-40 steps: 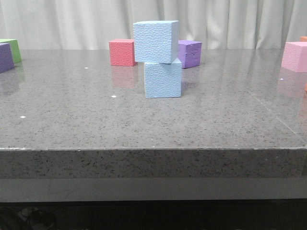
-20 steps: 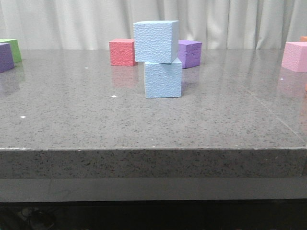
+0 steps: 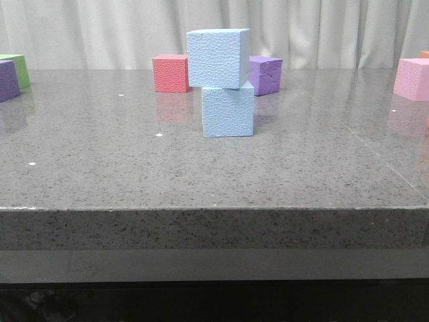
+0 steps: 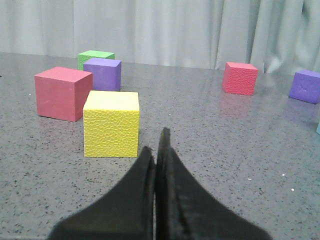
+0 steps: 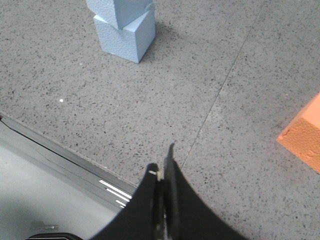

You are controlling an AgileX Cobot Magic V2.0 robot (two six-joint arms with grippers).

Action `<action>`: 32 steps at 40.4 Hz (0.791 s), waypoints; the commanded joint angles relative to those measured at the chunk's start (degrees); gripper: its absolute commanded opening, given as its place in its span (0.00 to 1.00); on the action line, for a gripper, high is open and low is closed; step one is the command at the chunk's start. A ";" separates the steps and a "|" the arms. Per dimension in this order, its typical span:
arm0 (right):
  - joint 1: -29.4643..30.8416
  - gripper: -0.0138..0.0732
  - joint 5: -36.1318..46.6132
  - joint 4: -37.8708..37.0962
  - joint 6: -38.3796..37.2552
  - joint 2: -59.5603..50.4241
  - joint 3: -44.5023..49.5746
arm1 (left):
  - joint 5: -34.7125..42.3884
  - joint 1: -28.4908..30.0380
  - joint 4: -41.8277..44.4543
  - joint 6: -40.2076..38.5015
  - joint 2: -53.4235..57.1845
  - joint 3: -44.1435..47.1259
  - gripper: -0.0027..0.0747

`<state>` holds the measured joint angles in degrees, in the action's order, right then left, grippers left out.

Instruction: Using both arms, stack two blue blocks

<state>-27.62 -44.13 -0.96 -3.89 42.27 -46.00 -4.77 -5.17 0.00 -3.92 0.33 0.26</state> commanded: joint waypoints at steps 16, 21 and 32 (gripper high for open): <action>7.92 0.08 11.63 -0.27 0.51 -7.33 4.63 | 4.77 0.17 -0.32 0.09 1.34 2.18 0.01; 13.78 0.08 23.13 -0.13 0.51 -14.08 13.80 | 4.77 0.17 -0.32 0.09 1.34 2.18 0.01; 22.91 0.08 44.96 -0.13 0.46 -30.91 33.83 | 4.77 0.17 -0.32 0.09 1.34 2.18 0.01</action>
<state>-6.49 -9.38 -0.83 -3.89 14.37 -14.60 -4.77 -5.09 0.00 -3.92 0.33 0.26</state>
